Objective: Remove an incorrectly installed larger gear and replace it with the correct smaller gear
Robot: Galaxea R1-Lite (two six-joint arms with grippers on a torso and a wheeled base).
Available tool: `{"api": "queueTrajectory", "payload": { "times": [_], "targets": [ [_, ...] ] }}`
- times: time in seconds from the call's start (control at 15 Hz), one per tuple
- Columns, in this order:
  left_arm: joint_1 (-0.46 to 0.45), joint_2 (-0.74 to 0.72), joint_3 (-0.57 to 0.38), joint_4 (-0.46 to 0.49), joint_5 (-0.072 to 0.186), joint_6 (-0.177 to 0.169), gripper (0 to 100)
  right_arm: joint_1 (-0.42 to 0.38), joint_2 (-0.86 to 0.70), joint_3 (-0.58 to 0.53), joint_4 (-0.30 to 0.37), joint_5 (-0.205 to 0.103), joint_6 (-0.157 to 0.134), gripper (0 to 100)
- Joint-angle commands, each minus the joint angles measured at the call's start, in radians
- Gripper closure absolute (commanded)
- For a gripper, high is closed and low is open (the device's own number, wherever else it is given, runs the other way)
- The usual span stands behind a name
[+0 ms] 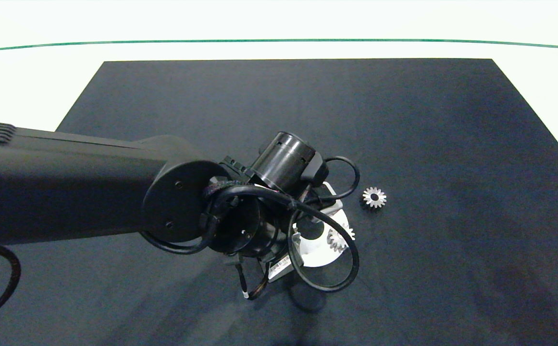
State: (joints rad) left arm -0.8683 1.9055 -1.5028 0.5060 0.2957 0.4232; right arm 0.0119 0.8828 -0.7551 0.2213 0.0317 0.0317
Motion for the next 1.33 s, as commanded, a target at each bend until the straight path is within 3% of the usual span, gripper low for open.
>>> {"api": "queueTrajectory", "payload": {
  "times": [0.07,0.73,0.8,1.33],
  "targets": [
    [0.000,0.001,-0.001,0.003,0.002,0.002,66,0.000,-0.001,0.000,0.003,0.001,0.001,0],
    [-0.017,0.012,-0.011,0.006,0.002,-0.006,66,0.000,-0.001,0.011,0.001,0.001,0.001,0],
    [-0.017,0.018,-0.020,0.013,0.000,-0.011,0,0.000,-0.001,0.016,0.001,0.001,0.001,0],
    [-0.024,0.043,-0.057,0.013,0.000,-0.012,0,-0.001,-0.002,0.017,0.001,0.001,0.001,0]
  ]
}}
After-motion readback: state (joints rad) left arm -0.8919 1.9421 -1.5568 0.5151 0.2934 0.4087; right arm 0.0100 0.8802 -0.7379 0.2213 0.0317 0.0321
